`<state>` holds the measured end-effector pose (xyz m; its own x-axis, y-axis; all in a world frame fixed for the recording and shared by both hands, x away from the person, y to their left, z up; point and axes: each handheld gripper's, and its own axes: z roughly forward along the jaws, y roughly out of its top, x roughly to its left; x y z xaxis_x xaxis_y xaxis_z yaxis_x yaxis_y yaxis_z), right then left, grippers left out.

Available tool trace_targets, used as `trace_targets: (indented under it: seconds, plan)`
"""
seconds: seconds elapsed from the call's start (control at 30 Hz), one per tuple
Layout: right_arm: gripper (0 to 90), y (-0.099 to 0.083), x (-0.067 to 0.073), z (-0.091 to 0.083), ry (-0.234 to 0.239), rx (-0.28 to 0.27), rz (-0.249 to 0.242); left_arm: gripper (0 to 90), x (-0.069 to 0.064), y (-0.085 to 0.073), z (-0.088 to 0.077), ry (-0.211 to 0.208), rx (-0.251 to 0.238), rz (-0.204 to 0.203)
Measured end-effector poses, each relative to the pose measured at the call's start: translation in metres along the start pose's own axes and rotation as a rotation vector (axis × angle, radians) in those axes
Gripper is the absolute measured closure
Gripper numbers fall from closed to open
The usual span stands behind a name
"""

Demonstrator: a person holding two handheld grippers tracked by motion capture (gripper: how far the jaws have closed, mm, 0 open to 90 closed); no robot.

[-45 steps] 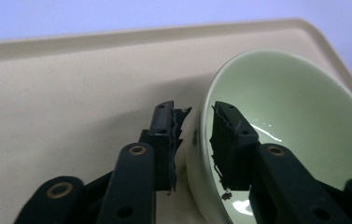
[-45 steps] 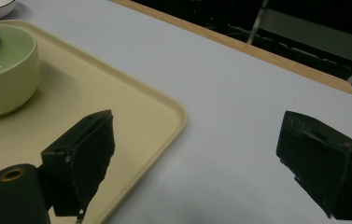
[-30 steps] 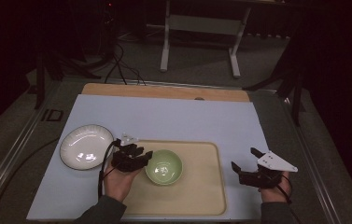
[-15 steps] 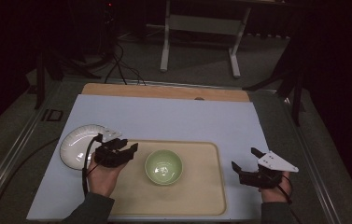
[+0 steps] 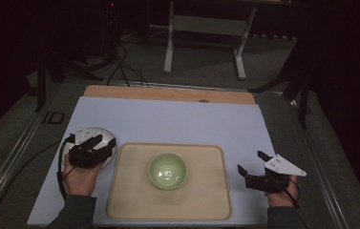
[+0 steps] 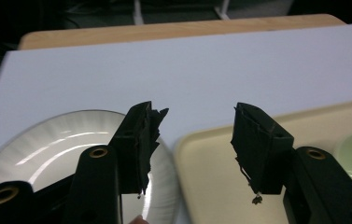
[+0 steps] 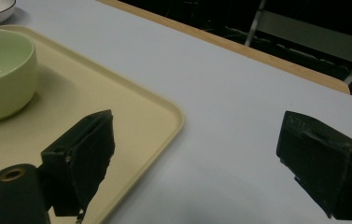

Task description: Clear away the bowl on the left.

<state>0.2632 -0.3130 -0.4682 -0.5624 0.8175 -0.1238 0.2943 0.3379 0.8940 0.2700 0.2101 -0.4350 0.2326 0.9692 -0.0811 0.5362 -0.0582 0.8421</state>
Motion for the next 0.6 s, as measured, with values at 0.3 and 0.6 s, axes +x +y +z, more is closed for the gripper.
trace_targets:
  seconds: [0.3,0.6]
  plan:
    - [11.0,0.0,-0.001,0.0,-0.002,-0.001,0.004,38.9,0.021,-0.008,-0.005,0.131,0.001,0.048]
    - [11.0,-0.001,-0.002,-0.001,-0.004,-0.006,0.016,30.8,0.038,-0.02,-0.004,0.179,-0.002,0.046]
